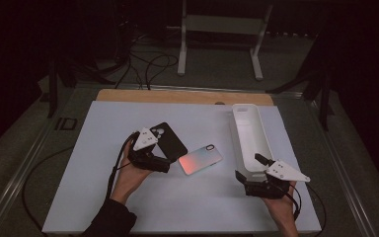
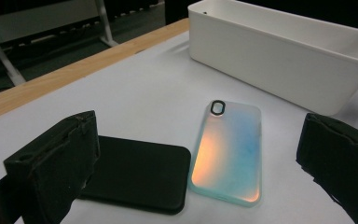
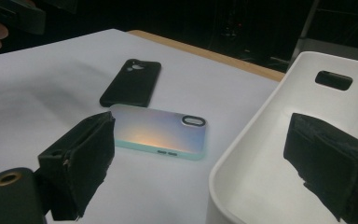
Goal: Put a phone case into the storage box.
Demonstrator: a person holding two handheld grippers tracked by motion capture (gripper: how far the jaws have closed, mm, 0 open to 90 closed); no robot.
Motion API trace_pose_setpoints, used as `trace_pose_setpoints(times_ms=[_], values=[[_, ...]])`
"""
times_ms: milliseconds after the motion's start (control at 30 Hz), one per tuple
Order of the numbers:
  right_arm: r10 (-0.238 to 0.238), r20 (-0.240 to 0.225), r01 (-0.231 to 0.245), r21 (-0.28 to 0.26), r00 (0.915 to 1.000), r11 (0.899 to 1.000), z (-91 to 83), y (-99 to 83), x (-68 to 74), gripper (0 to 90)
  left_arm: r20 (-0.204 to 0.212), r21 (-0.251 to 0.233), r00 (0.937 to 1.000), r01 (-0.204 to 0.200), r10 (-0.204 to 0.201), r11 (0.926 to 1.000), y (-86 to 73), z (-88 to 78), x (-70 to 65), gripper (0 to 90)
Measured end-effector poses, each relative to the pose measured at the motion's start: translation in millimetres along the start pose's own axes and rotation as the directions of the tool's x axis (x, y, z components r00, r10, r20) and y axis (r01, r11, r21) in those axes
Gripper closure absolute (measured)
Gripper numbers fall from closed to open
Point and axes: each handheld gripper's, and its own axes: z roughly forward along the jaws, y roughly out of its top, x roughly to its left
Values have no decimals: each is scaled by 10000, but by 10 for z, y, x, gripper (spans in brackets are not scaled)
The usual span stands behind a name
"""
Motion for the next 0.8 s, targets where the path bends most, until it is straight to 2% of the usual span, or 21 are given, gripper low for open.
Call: trace_pose_setpoints(times_ms=[800], values=[[0, -32, 0, 46, 10000, 10000, -1, -4, -6, 88, 664, 465, 9978, -71, 40, 9989, 50, 445, -86, 0]])
